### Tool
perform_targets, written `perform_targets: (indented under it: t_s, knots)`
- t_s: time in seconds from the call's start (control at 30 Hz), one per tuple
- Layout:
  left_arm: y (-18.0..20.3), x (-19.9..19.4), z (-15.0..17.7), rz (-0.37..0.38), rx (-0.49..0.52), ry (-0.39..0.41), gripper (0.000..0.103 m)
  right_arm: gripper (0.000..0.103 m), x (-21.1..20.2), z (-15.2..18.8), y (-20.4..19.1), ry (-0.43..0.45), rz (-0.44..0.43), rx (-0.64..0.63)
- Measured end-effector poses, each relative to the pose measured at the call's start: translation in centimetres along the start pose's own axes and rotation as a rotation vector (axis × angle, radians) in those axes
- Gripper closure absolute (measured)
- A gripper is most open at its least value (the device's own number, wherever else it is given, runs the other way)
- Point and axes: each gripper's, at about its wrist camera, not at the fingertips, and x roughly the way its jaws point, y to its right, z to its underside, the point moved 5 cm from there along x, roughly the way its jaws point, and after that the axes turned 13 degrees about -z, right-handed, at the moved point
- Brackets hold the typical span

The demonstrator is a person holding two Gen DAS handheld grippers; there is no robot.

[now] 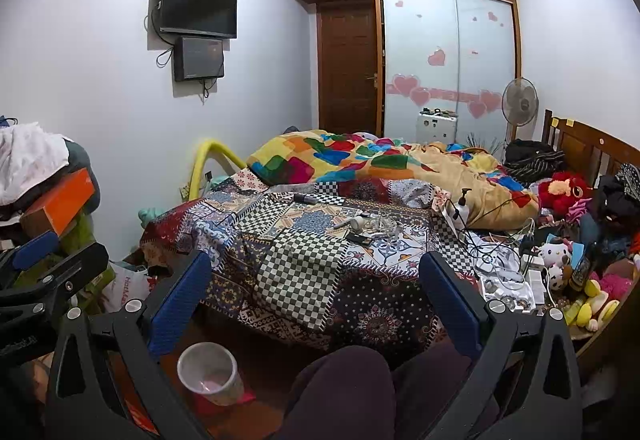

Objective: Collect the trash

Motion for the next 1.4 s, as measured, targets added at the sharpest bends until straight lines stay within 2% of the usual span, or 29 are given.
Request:
perform_targets:
  t_s: [1.4]
  knots:
    - [0.10,-0.08,0.08,-0.001,-0.001,0.006,0.000,0.000,-0.24,-0.13,-0.05,0.002,0.000,-0.008]
